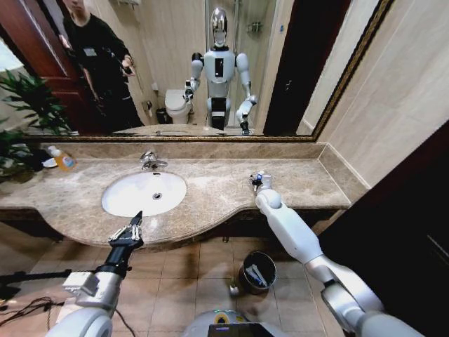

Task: Pick up the trash from the sink and place it in the trash bin.

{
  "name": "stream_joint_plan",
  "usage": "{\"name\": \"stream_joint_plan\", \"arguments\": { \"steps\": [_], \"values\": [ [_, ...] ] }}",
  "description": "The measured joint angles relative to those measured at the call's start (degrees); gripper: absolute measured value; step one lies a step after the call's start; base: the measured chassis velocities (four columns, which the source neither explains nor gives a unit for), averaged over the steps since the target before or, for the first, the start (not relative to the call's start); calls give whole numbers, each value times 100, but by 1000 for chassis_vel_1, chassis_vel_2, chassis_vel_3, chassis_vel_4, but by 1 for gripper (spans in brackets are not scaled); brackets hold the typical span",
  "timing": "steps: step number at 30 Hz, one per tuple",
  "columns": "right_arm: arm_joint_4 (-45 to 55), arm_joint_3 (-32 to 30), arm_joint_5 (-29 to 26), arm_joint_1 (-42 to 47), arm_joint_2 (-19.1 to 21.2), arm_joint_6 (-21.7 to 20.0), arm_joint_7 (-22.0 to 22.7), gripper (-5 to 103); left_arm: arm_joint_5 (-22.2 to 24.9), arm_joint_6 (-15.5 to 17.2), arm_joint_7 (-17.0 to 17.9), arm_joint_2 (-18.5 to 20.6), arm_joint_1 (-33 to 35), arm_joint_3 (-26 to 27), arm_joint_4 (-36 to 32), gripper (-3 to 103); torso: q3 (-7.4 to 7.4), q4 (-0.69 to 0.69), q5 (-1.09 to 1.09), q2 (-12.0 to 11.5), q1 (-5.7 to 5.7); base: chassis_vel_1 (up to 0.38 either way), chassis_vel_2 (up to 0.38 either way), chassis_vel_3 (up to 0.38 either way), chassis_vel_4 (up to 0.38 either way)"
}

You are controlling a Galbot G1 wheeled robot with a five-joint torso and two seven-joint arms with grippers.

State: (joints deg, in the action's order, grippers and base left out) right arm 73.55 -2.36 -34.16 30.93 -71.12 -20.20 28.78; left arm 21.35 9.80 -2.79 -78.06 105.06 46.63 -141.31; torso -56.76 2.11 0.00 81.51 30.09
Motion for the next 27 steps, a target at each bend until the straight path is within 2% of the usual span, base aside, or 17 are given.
{"name": "stream_joint_plan", "arguments": {
  "steps": [1,2,5,6,7,9,10,11,12,14,19,20,22,24,27],
  "values": [
    [49,0,8,47,19,17,7,54,0,0,0,0,0,0,0,0,0,0,-1,0,0,0,0,0,0],
    [49,0,8,47,19,17,7,54,0,0,0,0,0,0,0,0,0,0,-1,0,0,0,0,0,0],
    [141,0,5,122,45,47,18,38,0,0,0,0,0,0,0,0,0,0,0,0,0,0,0,0,0],
    [141,0,5,122,45,47,18,38,0,0,0,0,0,0,0,0,0,0,0,0,0,0,0,0,0],
    [172,1,3,148,52,64,24,32,0,0,0,0,0,0,0,0,0,0,-1,0,0,0,0,0,0],
    [194,2,3,162,58,74,25,32,0,0,0,0,0,0,0,0,0,0,-1,0,0,0,0,0,0],
    [281,3,4,214,81,113,25,22,0,0,0,0,0,0,0,0,0,0,0,0,0,0,0,0,0],
    [318,4,10,235,91,129,25,22,0,0,0,0,0,0,0,0,0,0,-1,0,0,0,0,0,0],
    [438,4,72,300,143,185,13,15,0,0,0,0,0,0,0,0,0,0,-1,0,0,0,0,0,0],
    [516,4,123,338,178,235,10,15,0,0,0,0,0,0,0,0,0,0,0,0,0,0,0,0,0],
    [1073,-79,287,630,430,426,-4,2,0,0,0,0,0,0,0,0,0,0,0,0,0,0,0,0,0],
    [1386,-153,289,842,574,457,-6,2,0,0,1,0,0,0,0,0,0,1,-1,0,0,0,0,0,0],
    [1434,-163,284,874,594,459,-6,2,0,0,1,0,0,0,0,0,0,0,-1,0,0,0,0,0,0],
    [2195,-379,182,1518,914,470,-10,2,0,0,1,0,0,1,0,0,1,1,-2,0,-1,0,0,0,0],
    [2752,-559,144,2042,1105,480,-14,2,0,0,1,0,0,0,0,0,1,0,-3,0,0,0,0,0,0]
  ]
}}
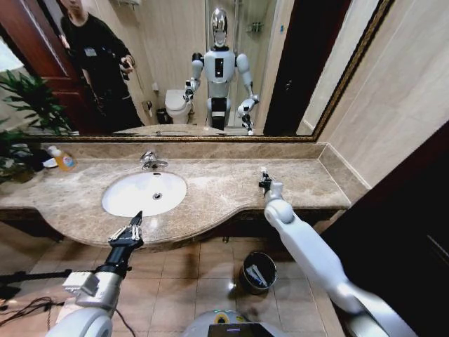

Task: Pick up the trash from the sink and place it in the trash bin.

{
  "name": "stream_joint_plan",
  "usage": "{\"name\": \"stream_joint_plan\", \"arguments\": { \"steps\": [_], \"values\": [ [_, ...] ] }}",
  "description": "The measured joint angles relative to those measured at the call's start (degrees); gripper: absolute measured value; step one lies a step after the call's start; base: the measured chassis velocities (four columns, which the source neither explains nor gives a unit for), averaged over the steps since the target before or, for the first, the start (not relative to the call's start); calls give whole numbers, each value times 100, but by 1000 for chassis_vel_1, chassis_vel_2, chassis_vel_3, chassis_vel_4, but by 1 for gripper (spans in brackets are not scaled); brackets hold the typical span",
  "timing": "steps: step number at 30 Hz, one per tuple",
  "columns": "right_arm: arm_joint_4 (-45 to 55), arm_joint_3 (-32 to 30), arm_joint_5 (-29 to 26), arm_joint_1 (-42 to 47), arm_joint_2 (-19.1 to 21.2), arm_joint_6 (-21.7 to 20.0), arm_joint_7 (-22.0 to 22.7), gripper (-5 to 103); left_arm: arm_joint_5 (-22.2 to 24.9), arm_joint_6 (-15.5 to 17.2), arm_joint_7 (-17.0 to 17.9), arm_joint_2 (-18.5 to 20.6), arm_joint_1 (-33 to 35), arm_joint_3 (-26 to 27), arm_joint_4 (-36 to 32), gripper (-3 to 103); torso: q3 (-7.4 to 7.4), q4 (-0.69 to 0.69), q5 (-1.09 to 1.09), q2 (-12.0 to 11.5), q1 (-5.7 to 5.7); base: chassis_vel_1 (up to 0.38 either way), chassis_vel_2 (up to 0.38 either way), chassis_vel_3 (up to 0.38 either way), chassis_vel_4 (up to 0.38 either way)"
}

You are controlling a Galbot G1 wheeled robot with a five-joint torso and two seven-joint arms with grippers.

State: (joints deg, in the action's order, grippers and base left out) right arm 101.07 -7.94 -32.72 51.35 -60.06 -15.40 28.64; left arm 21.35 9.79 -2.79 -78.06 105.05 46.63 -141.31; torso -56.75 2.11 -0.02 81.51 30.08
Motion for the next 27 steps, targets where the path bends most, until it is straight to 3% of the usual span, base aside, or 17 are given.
{"name": "stream_joint_plan", "arguments": {
  "steps": [5,9,13,15,18,20,21,24,27],
  "values": [
    [1306,-290,-106,1075,316,29,80,2,0,0,-1,0,0,-1,0,0,1,0,2,0,-1,0,0,0,0],
    [1796,-509,-105,1681,377,61,47,2,0,0,-2,0,0,0,0,0,0,2,0,0,-1,0,0,0,0],
    [2362,-1154,50,2826,254,175,-141,2,0,0,0,0,0,0,0,0,0,-1,3,0,0,0,0,0,0],
    [2553,-1615,336,3646,12,400,-463,2,0,0,-2,0,0,-1,0,0,1,-1,2,1,-1,0,0,0,0],
    [2530,-1785,621,4115,-171,627,-677,2,0,0,-2,1,0,-1,0,0,1,-2,3,1,-1,0,0,0,0],
    [2199,-1870,981,4599,-446,1095,-1029,2,0,0,-1,0,0,0,0,0,1,-2,3,1,-1,0,0,0,0],
    [2199,-1870,981,4599,-446,1095,-1029,2,0,0,-1,0,0,0,0,0,1,-2,3,1,-1,0,0,0,0],
    [1432,-1786,1198,4664,-779,1723,-1623,2,0,0,-1,0,0,-1,0,0,0,0,3,1,-1,0,0,0,0],
    [772,-1678,1338,4422,-975,1981,-1910,2,0,0,-2,0,0,-1,0,0,0,0,1,0,-1,0,0,0,0]
  ]
}}
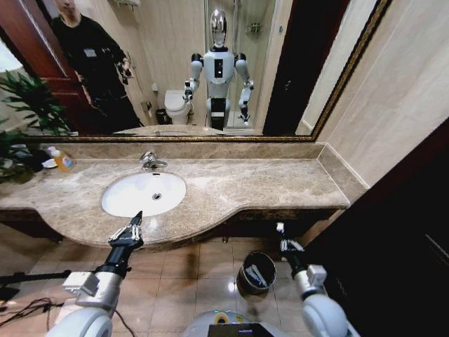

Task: Pick up the trash from the sink and place it in the trash bin.

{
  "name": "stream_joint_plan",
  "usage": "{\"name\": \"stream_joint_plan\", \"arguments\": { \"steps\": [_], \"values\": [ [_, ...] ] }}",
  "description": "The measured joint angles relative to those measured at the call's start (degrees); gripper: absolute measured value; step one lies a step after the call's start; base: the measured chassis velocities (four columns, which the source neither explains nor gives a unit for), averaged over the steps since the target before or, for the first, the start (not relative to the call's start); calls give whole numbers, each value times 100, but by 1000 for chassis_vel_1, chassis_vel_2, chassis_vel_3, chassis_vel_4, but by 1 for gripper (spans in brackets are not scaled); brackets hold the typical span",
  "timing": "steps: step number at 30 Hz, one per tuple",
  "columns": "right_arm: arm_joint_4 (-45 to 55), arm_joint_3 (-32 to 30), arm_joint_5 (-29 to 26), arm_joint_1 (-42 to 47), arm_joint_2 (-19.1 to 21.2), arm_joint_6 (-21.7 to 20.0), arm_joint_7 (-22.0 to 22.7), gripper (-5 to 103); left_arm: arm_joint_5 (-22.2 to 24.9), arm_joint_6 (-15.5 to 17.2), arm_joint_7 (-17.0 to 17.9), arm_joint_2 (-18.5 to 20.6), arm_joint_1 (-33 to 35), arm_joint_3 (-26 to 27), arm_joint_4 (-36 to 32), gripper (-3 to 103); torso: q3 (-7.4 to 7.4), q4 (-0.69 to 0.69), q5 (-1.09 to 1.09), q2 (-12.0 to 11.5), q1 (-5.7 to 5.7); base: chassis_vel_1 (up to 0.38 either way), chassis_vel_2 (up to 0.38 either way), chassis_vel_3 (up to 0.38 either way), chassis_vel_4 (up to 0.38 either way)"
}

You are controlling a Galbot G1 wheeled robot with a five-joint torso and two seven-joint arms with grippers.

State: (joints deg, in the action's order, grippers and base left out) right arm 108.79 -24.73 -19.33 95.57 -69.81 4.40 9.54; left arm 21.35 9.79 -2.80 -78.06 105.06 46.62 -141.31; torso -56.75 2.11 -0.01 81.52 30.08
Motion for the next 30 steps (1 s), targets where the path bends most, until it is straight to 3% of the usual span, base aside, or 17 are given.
{"name": "stream_joint_plan", "arguments": {
  "steps": [8,14,23,30],
  "values": [
    [-1641,334,-87,-961,-319,-9,-278,2,0,0,1,0,0,0,0,0,-1,1,0,0,1,0,0,0,0],
    [-2848,609,-252,-1567,-344,-4,-465,2,0,0,0,0,0,0,0,0,-1,1,1,-1,2,0,0,0,0],
    [-4895,786,-197,-2507,-531,409,-895,2,0,0,1,0,0,0,0,0,-1,0,2,-1,1,0,0,0,0],
    [-6000,805,76,-3181,-782,654,-923,-2,0,0,1,0,0,0,0,0,-1,0,0,-1,2,0,0,0,0]
  ]
}}
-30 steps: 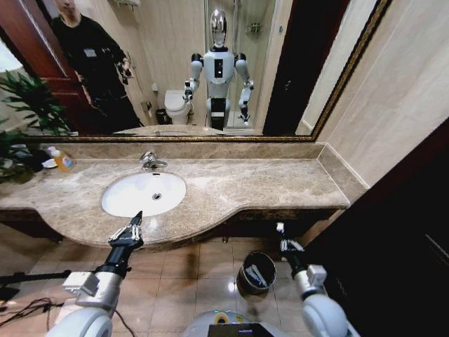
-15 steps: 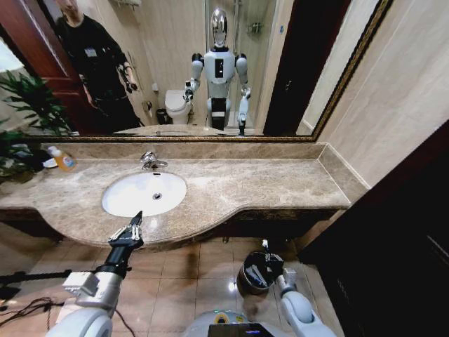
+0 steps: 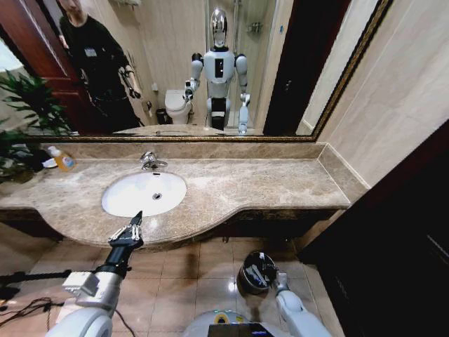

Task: Pick up the trash from the sink and place it in the trash bin.

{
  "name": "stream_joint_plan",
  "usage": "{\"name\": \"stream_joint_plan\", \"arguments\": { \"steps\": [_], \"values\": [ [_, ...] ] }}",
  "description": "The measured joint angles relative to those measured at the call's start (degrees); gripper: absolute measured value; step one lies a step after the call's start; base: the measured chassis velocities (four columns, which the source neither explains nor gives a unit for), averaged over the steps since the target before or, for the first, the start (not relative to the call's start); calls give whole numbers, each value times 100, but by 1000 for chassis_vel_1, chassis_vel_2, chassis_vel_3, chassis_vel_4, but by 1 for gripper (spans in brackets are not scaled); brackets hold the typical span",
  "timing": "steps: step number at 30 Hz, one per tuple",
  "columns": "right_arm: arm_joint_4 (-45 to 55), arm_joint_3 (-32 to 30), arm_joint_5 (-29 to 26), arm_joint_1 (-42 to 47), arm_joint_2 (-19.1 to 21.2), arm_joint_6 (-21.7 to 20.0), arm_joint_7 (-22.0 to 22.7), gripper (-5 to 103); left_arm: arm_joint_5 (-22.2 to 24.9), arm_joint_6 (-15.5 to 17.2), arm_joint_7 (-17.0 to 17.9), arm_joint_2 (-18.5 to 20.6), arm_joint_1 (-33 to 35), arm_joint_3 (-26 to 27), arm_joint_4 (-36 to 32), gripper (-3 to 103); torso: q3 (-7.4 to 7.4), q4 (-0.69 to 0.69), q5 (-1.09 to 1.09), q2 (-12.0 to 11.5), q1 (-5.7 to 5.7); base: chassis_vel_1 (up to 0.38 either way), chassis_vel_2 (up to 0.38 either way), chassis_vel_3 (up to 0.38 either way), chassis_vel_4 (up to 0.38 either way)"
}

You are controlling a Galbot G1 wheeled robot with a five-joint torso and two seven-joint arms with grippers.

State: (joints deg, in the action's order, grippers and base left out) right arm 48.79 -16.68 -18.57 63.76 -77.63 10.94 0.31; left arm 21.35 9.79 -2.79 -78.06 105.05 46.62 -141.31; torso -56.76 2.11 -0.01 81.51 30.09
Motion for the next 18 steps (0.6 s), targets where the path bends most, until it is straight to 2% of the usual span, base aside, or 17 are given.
{"name": "stream_joint_plan", "arguments": {
  "steps": [3,4,6,7,8,9,11,12,15,16,18],
  "values": [
    [-221,3,45,-182,-68,28,46,13,0,0,0,0,0,0,0,0,0,0,1,0,0,0,0,0,0],
    [-221,3,45,-182,-68,28,46,13,0,0,0,0,0,0,0,0,0,0,1,0,0,0,0,0,0],
    [-239,23,68,-209,-67,26,44,24,0,0,0,0,0,0,0,0,0,0,1,0,0,0,0,0,0],
    [-238,25,81,-209,-69,22,43,24,0,0,0,0,0,0,0,0,0,0,1,0,0,0,0,0,0],
    [-236,25,87,-209,-74,19,44,29,0,0,0,0,0,0,0,0,0,0,2,0,0,0,0,0,0],
    [-236,25,87,-209,-74,19,44,29,0,0,0,0,0,0,0,0,0,0,2,0,0,0,0,0,0],
    [-198,22,113,-192,-104,11,72,40,0,0,0,0,0,0,0,0,0,0,0,0,0,0,0,0,0],
    [-198,22,113,-192,-104,11,72,40,0,0,0,0,0,0,0,0,0,0,0,0,0,0,0,0,0],
    [-49,16,124,-100,-90,-12,118,56,0,0,0,0,0,0,0,0,1,0,0,0,0,0,0,0,0],
    [-49,16,124,-100,-90,-12,118,56,0,0,0,0,0,0,0,0,1,0,0,0,0,0,0,0,0],
    [171,-6,102,34,-40,-78,170,67,0,0,0,0,0,0,0,0,1,0,1,0,-1,0,0,0,0]
  ]
}}
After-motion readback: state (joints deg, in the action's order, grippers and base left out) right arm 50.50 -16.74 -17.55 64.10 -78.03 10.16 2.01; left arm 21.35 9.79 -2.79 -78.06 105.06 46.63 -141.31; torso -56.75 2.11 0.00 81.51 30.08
